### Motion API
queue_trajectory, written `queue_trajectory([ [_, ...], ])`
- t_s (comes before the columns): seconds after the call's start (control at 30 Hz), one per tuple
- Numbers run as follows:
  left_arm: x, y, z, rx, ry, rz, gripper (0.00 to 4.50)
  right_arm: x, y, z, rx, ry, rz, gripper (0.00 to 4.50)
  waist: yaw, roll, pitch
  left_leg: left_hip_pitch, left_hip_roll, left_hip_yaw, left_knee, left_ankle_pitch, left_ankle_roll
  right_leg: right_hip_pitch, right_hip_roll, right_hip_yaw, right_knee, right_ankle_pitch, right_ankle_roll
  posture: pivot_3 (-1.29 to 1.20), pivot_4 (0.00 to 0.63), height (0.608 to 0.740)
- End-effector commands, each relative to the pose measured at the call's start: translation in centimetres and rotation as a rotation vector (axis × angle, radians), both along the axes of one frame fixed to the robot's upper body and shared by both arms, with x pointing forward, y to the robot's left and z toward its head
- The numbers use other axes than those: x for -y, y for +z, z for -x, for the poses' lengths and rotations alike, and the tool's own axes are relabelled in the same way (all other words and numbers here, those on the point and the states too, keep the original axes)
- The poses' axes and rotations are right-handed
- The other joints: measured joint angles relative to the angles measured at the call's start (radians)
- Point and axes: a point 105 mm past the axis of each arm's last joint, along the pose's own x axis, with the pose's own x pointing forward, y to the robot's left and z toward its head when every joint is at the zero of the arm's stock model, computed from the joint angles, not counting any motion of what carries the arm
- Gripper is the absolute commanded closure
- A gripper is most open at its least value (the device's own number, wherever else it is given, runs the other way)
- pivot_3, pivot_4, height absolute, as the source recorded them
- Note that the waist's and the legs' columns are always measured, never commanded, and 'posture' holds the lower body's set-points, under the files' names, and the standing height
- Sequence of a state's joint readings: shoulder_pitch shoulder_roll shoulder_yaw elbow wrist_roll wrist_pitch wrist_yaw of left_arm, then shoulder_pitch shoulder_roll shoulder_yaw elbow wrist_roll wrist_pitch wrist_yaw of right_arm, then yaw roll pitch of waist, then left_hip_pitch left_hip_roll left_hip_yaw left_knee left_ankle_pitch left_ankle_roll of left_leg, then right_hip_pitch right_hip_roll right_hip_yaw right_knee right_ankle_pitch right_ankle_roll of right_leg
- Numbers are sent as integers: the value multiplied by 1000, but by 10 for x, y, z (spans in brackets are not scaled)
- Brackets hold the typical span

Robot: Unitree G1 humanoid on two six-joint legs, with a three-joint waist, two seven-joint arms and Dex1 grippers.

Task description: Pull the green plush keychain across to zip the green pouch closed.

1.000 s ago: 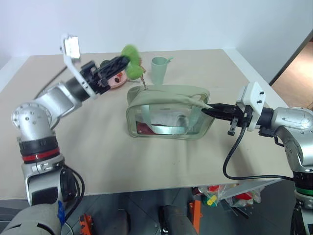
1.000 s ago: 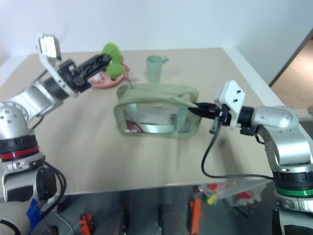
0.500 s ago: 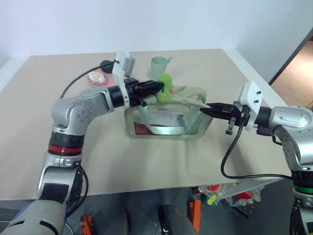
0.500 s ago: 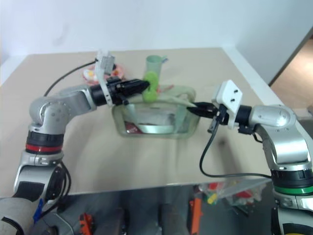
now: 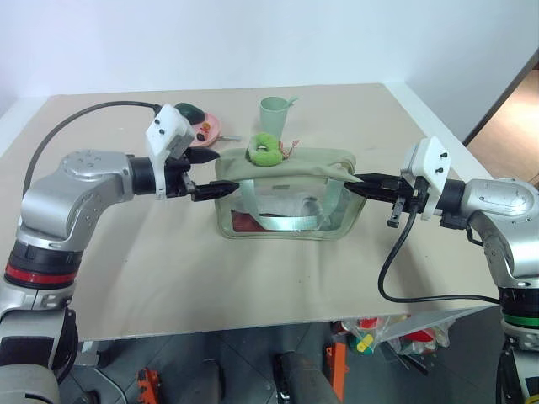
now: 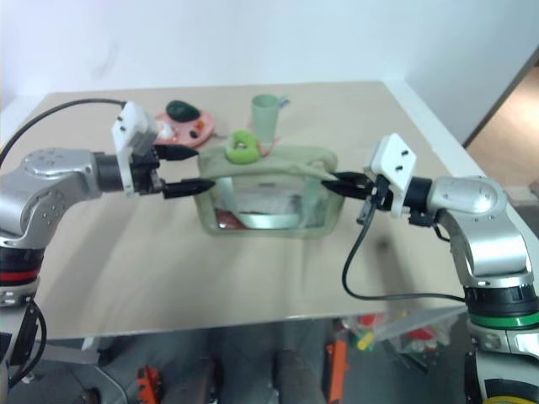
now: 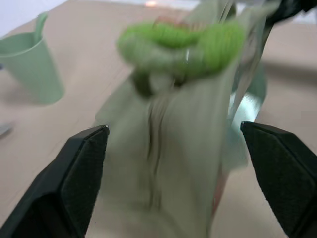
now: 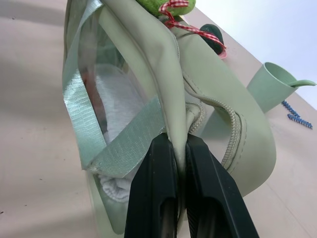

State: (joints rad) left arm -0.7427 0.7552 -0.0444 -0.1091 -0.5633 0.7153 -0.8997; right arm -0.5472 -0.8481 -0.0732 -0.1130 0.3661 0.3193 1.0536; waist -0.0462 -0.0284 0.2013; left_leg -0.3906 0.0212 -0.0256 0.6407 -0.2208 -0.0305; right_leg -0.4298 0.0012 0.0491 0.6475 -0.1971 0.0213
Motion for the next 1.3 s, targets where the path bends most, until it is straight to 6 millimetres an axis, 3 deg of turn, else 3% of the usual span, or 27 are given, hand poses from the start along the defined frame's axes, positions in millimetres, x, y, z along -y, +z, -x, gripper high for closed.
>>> queue_trajectory([
  [0.03,-3,6,6,91,21,38,33,-4,10,1,46,22,-2,4500,-1,0,0,0,0,0,0,0,0,0,0,0,0,0,0,0,150,740],
  [0.1,-3,-2,5,77,43,63,33,-4,10,0,45,23,-3,4500,0,0,0,0,0,1,0,0,0,0,0,1,0,0,0,0,150,740],
  [0.2,-2,-12,-2,51,92,132,777,-4,10,0,44,20,-3,4500,0,-1,0,0,0,1,1,0,0,0,0,1,0,1,1,0,150,740],
  [0.3,-2,-17,-9,55,121,158,1833,-3,10,0,27,18,-11,4500,-1,-1,0,0,0,2,1,0,0,0,0,1,0,1,1,0,150,740],
  [0.4,2,-7,-12,62,113,221,2864,-1,12,2,-47,24,-62,4500,-1,-1,0,1,0,2,1,0,0,0,0,2,0,2,1,0,150,740],
  [0.53,6,-12,-9,43,84,195,4332,-1,10,9,-91,46,-30,3027,0,-1,0,0,0,2,1,0,0,0,0,2,0,2,1,0,150,740],
  [0.57,8,-16,-6,27,70,187,4500,-1,15,11,-86,47,-32,2746,0,-1,0,0,0,2,1,0,0,0,0,2,0,2,1,0,150,740],
  [0.7,9,-20,0,3,54,180,4500,1,37,12,-66,21,-45,1319,-1,-1,0,0,0,4,1,0,1,-2,0,4,0,2,2,0,150,740],
  [0.83,9,-21,2,-11,51,179,4500,-20,78,16,-39,85,-91,31,-1,-1,0,-2,0,6,1,0,1,-5,0,6,1,3,2,0,150,740],
  [0.97,11,-21,4,-17,49,190,4500,-66,100,10,70,178,-139,31,-3,-2,0,-2,1,6,1,0,1,-5,2,7,1,3,2,0,150,740],
  [1.07,12,-18,3,-7,65,205,4500,-97,87,5,81,226,-140,31,-2,-4,-2,-2,4,5,1,0,1,-5,5,7,1,4,2,0,150,740],
  [1.17,14,-15,3,4,76,221,4500,-112,71,-2,64,240,-132,31,4,-4,-2,-8,4,4,2,0,1,-9,5,7,1,4,2,0,150,740],
  [1.3,16,-15,4,12,82,220,4500,-115,61,-10,34,232,-146,31,5,-4,-2,-16,3,4,9,-1,2,-13,4,7,1,5,3,0,150,740],
])
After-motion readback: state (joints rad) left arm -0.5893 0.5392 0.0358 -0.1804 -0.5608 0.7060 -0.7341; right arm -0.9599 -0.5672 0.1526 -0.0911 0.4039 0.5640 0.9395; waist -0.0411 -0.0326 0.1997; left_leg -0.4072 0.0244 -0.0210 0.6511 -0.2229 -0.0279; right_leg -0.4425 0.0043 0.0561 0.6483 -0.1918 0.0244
